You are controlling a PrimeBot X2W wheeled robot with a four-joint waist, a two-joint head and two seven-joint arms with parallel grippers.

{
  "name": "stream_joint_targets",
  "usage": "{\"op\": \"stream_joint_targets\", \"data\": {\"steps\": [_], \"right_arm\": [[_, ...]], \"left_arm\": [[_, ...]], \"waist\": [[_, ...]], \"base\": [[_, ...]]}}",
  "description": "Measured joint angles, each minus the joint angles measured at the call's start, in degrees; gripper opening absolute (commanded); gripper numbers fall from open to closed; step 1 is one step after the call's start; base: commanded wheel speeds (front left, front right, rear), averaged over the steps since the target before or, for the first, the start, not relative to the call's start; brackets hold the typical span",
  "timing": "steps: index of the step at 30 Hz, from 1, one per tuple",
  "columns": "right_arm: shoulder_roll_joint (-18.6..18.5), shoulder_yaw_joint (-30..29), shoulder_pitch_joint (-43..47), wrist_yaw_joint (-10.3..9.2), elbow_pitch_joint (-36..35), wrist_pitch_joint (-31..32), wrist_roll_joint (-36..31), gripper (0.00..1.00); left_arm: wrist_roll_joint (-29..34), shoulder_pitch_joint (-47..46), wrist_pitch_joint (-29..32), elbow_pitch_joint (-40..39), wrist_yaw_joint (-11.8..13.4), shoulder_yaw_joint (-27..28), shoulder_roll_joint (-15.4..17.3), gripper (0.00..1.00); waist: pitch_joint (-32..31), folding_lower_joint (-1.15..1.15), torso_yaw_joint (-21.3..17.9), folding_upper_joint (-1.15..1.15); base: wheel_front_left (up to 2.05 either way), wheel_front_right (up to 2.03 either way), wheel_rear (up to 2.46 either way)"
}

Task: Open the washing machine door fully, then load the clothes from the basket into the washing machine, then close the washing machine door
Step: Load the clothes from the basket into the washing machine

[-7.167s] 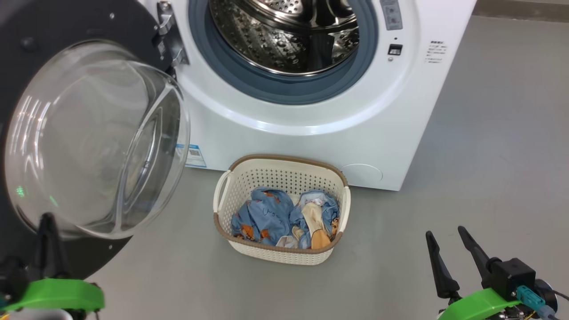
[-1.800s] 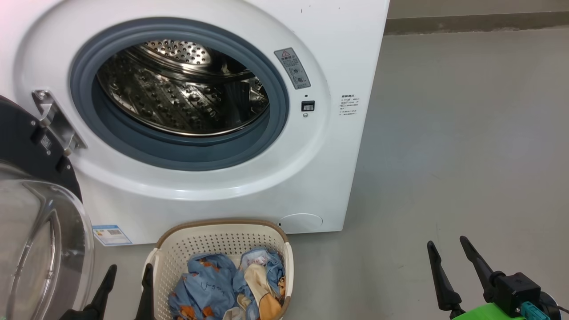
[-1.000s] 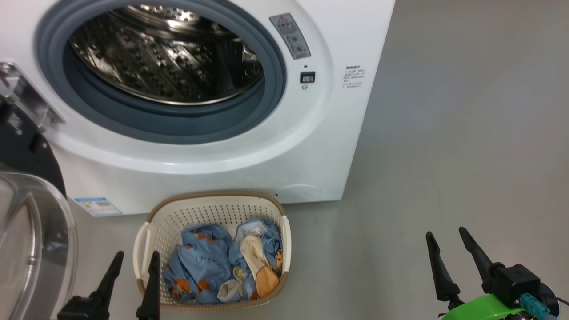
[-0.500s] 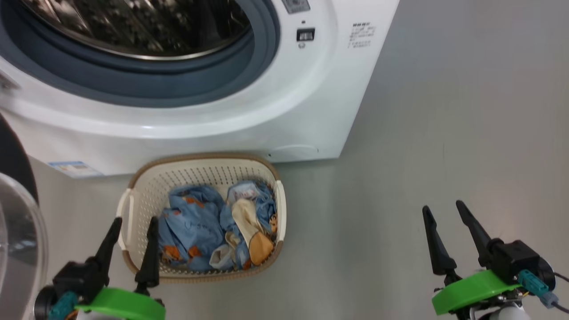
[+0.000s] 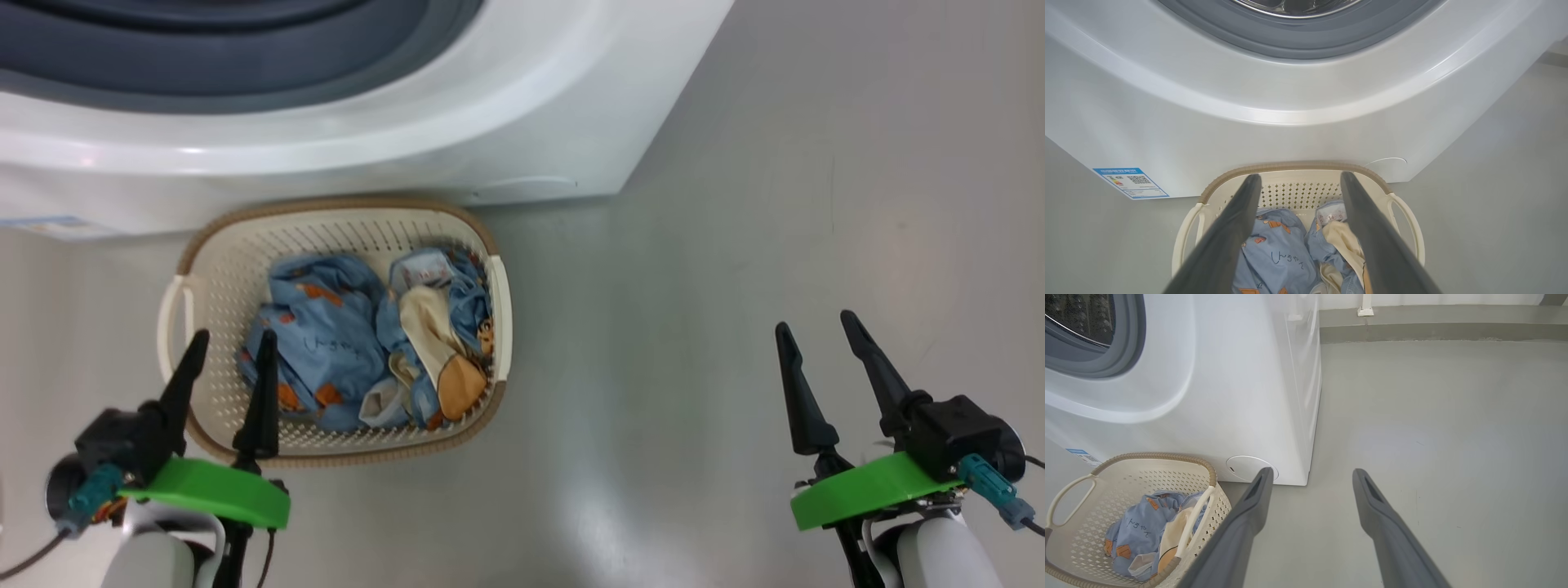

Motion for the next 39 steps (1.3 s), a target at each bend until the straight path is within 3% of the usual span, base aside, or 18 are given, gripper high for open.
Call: {"op": "stream_joint_targets", "data": {"steps": [20, 39], "right_arm": [[-0.03, 1.3, -3.05, 0.0, -1.72, 0.0, 1.1, 1.0], [-0.02, 2.08, -4.2, 0.0, -3.72, -0.13, 1.72, 1.0]], "left_arm": [[-1.56, -11.93, 0.0, 8.67, 0.0, -1.64, 2.27, 1.0], [-1.91, -25.81, 0.0, 28.72, -0.01, -4.39, 7.28, 1.0]], "waist": [[12.65, 0.0, -2.61, 0.0], [20.91, 0.0, -6.2, 0.0]], "base": [[0.0, 0.0, 0.0], [0.0, 0.0, 0.0]]}}
